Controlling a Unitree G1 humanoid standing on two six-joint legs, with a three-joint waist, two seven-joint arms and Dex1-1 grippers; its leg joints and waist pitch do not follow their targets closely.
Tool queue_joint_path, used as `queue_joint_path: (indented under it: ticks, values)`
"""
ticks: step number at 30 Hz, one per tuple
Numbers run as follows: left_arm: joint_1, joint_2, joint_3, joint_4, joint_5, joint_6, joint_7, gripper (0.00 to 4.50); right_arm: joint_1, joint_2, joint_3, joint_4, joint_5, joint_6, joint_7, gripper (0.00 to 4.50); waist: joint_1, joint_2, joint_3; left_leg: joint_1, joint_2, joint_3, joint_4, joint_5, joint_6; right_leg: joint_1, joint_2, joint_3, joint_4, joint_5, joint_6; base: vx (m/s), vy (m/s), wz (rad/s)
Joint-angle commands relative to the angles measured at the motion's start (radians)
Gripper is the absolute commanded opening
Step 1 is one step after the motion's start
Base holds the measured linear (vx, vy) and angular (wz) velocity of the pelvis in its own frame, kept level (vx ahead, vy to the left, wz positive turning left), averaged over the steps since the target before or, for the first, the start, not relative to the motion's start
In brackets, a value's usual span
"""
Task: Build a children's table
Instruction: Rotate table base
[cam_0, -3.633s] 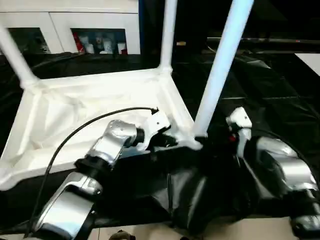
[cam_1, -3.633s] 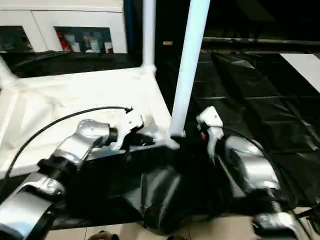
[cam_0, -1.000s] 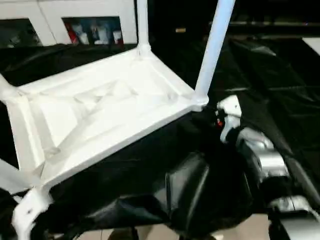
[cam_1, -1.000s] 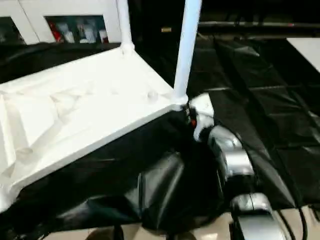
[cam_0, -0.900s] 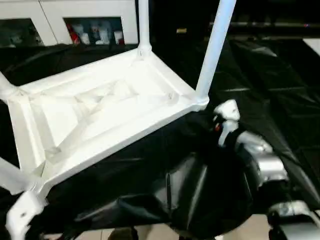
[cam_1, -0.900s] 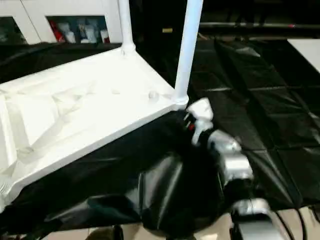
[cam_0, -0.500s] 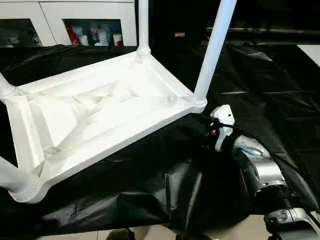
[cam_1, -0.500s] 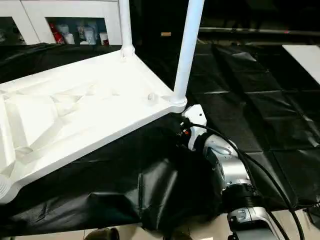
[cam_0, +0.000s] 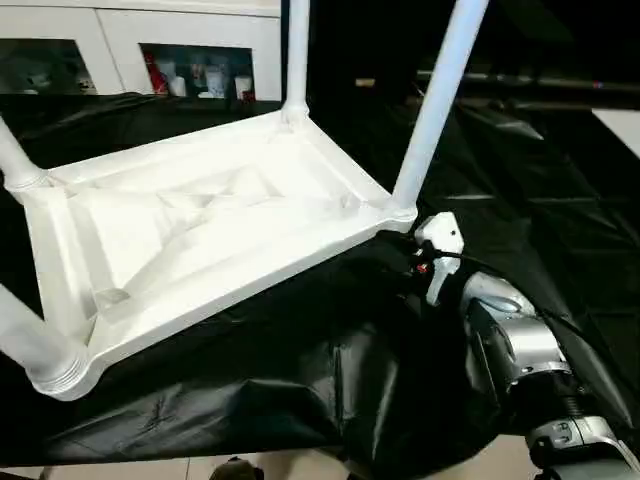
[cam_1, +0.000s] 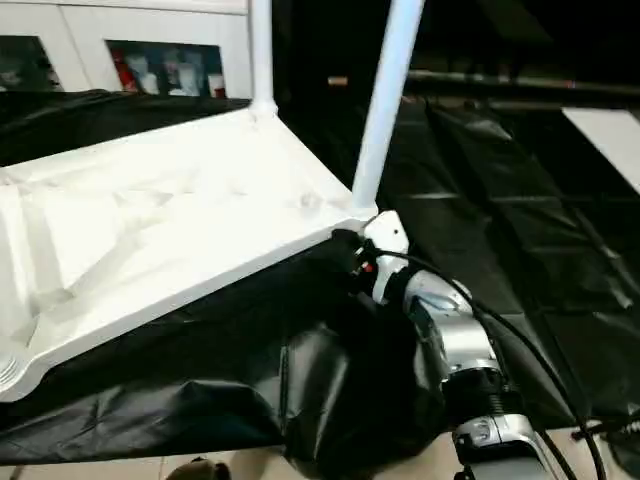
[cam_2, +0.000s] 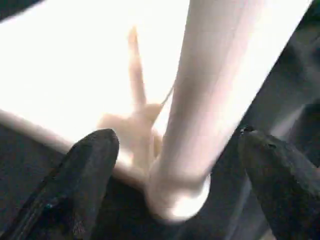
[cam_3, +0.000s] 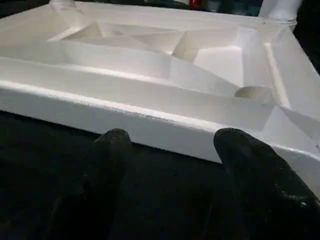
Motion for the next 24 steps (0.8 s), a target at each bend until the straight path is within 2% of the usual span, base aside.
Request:
queue_joint_path:
  ticks: [1,4,7,8,10,11,12,14,15,16,17,18,19,20,21,22,24]
  values:
    - [-0.017,-0.015,-0.037,-0.061,-0.065,0.042,-0.008,4.32,0.012,-0.002,0.002,0.002,-0.015,-0.007,-0.007,3.16,0.001,0.035,-0.054,0.024,0.076,-0.034,-0.085,-0.332,-0.023,0.027,-0.081,0.071,-0.052,-0.297,-0.219,0.000,0.000,0.00]
    - [-0.053,-0.043,-0.083,-0.108,-0.117,0.069,0.006,4.32,0.008,0.000,0.006,0.016,-0.030,-0.006,-0.022,3.16,0.002,0.033,-0.054,0.022,0.073,-0.035,-0.081,-0.326,-0.020,0.028,-0.082,0.073,-0.053,-0.309,-0.213,0.000,0.000,0.00]
    - [-0.126,-0.093,-0.162,-0.148,-0.141,0.065,0.045,4.32,-0.003,0.008,0.007,0.053,-0.052,-0.015,-0.063,3.16,0.005,0.032,-0.055,0.020,0.073,-0.036,-0.080,-0.315,-0.019,0.031,-0.084,0.073,-0.055,-0.320,-0.207,0.000,0.000,0.00]
    - [-0.154,-0.112,-0.190,-0.162,-0.152,0.068,0.059,4.32,-0.010,0.012,0.009,0.072,-0.065,-0.017,-0.089,3.16,0.006,0.038,-0.055,0.026,0.072,-0.035,-0.079,-0.322,-0.029,0.026,-0.082,0.073,-0.056,-0.327,-0.209,0.000,0.000,0.00]
    - [-0.193,-0.143,-0.228,-0.182,-0.176,0.081,0.078,4.32,-0.023,0.021,0.010,0.100,-0.082,-0.015,-0.133,3.16,0.005,0.037,-0.056,0.019,0.072,-0.038,-0.079,-0.317,-0.033,0.032,-0.083,0.072,-0.054,-0.324,-0.204,0.000,0.000,0.00]
    - [-0.234,-0.181,-0.272,-0.220,-0.202,0.101,0.112,4.32,-0.038,0.035,0.006,0.128,-0.095,-0.009,-0.180,3.16,0.005,0.034,-0.055,0.023,0.071,-0.037,-0.077,-0.328,-0.039,0.027,-0.081,0.072,-0.056,-0.333,-0.204,0.000,0.000,0.00]
    - [-0.239,-0.185,-0.277,-0.225,-0.204,0.103,0.116,4.32,-0.039,0.036,0.006,0.131,-0.097,-0.008,-0.185,3.16,0.003,0.034,-0.055,0.022,0.073,-0.038,-0.077,-0.334,-0.046,0.028,-0.080,0.072,-0.051,-0.335,-0.205,0.000,0.000,0.00]
    - [-0.283,-0.225,-0.326,-0.270,-0.229,0.120,0.161,4.32,-0.054,0.049,0.000,0.158,-0.106,-0.004,-0.230,3.16,0.003,0.034,-0.054,0.026,0.072,-0.039,-0.076,-0.367,-0.057,0.026,-0.082,0.073,-0.055,-0.365,-0.201,0.000,0.000,0.00]
    - [-0.304,-0.247,-0.364,-0.295,-0.245,0.133,0.172,4.32,-0.065,0.058,-0.007,0.174,-0.108,-0.004,-0.252,3.16,0.002,0.031,-0.052,0.027,0.071,-0.039,-0.075,-0.383,-0.060,0.024,-0.082,0.073,-0.058,-0.389,-0.193,0.000,0.000,0.00]
    - [-0.338,-0.276,-0.439,-0.331,-0.255,0.149,0.177,4.32,-0.084,0.071,-0.019,0.201,-0.105,-0.007,-0.274,3.16,0.002,0.032,-0.052,0.026,0.070,-0.043,-0.076,-0.393,-0.064,0.027,-0.084,0.072,-0.059,-0.420,-0.181,0.000,0.000,0.00]
    - [-0.350,-0.287,-0.466,-0.342,-0.257,0.154,0.178,4.32,-0.091,0.075,-0.022,0.212,-0.104,-0.010,-0.281,3.16,0.000,0.028,-0.051,0.027,0.069,-0.044,-0.075,-0.403,-0.065,0.025,-0.085,0.072,-0.063,-0.449,-0.163,0.000,0.000,0.00]
    - [-0.373,-0.307,-0.515,-0.356,-0.251,0.163,0.182,4.32,-0.099,0.080,-0.019,0.223,-0.105,-0.013,-0.280,3.16,-0.002,0.027,-0.052,0.026,0.069,-0.044,-0.075,-0.402,-0.065,0.026,-0.086,0.073,-0.062,-0.458,-0.157,0.000,0.000,0.00]
    - [-0.377,-0.310,-0.522,-0.358,-0.250,0.165,0.183,4.32,-0.100,0.081,-0.019,0.225,-0.106,-0.014,-0.280,3.16,-0.005,0.024,-0.053,0.023,0.067,-0.046,-0.073,-0.386,-0.061,0.030,-0.087,0.073,-0.065,-0.472,-0.144,0.000,0.000,0.00]
    - [-0.406,-0.336,-0.582,-0.376,-0.244,0.181,0.195,4.32,-0.111,0.087,-0.014,0.242,-0.111,-0.022,-0.276,3.16,-0.007,0.023,-0.054,0.022,0.066,-0.044,-0.071,-0.364,-0.058,0.029,-0.087,0.075,-0.065,-0.471,-0.133,0.000,0.000,0.00]
    - [-0.429,-0.356,-0.637,-0.389,-0.228,0.194,0.200,4.32,-0.117,0.094,-0.009,0.252,-0.111,-0.028,-0.268,3.16,-0.009,0.023,-0.054,0.019,0.065,-0.045,-0.070,-0.353,-0.056,0.030,-0.086,0.075,-0.066,-0.472,-0.130,0.000,0.000,0.00]
    - [-0.431,-0.358,-0.642,-0.390,-0.226,0.195,0.200,4.32,-0.117,0.094,-0.009,0.252,-0.111,-0.028,-0.267,3.16,-0.009,0.022,-0.056,0.021,0.065,-0.045,-0.069,-0.351,-0.057,0.029,-0.086,0.075,-0.066,-0.474,-0.127,0.000,0.000,0.00]
    - [-0.494,-0.409,-0.754,-0.386,-0.162,0.204,0.238,4.32,-0.134,0.109,0.002,0.284,-0.117,-0.044,-0.256,3.16,-0.012,0.021,-0.058,0.018,0.066,-0.046,-0.069,-0.333,-0.052,0.031,-0.086,0.075,-0.063,-0.450,-0.131,0.000,0.000,0.00]
